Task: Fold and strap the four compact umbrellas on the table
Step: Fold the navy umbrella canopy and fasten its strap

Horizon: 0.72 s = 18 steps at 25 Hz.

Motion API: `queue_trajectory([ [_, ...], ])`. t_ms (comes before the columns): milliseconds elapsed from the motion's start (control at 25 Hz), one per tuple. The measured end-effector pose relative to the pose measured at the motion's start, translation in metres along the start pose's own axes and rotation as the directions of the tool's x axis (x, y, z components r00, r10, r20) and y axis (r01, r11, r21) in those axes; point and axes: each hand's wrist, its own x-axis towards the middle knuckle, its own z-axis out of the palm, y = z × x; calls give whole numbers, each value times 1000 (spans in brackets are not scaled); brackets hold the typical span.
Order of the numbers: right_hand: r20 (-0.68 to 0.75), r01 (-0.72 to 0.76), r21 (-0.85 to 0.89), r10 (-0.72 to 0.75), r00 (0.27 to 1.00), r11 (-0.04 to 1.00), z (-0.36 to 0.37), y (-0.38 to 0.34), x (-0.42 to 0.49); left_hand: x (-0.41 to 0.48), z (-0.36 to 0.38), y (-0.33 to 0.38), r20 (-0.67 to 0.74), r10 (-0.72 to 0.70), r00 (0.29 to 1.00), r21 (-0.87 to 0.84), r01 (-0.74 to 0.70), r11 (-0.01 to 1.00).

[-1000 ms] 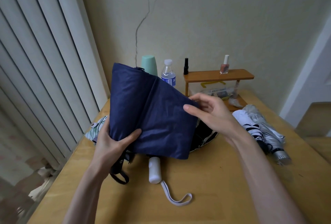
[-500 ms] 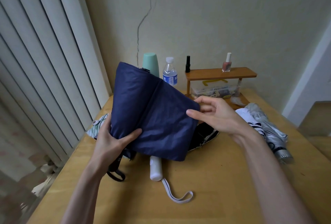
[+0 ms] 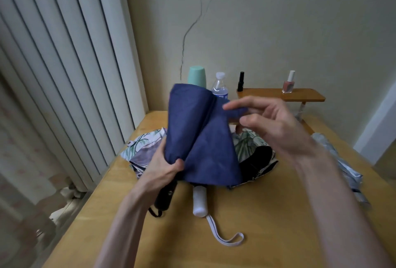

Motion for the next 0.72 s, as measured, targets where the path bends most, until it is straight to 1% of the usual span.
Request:
queue_trajectory([
  [40,63,-11,-52,14,998,999,4,-14,10,-1,-1,-3,92,-13,996,-42,17,999],
  [80,89,-18,-117,29,996,993,10,-26,23,-3,-2,-7,175,-32,984,-76,46,996],
  [160,70,0,-288,21,997,958,26,-43,55,-9,-1,-2,289,-60,956,-79,86,993],
  [240,64,22,-467,9,998,884,47,-50,89,-12,12,9,344,-49,938,-42,67,997],
  [280,47,17,-557,11,999,830,56,-52,105,-15,21,17,338,-45,940,-74,74,995],
  [320,16,11,-647,-1,1000,762,62,-52,118,-17,28,27,313,-32,949,-143,80,987],
  [400,-29,3,-808,-45,999,589,75,-53,138,-19,39,41,247,3,969,-279,68,958],
  [440,-26,5,-859,-53,998,511,82,-53,143,-21,43,45,208,0,978,-326,70,943],
  [480,-3,20,-888,-49,999,460,87,-51,147,-20,44,46,176,-19,984,-365,84,927],
  [520,36,49,-894,-37,999,445,91,-50,150,-21,44,49,165,-45,985,-408,110,906],
  [600,100,98,-867,-22,995,488,85,-49,152,-19,42,50,185,-95,978,-515,179,838],
  [680,66,54,-849,3,998,525,65,-53,150,-16,40,48,219,-125,968,-611,236,755],
  [720,41,4,-831,54,998,556,53,-57,145,-15,38,48,235,-132,963,-638,255,726],
])
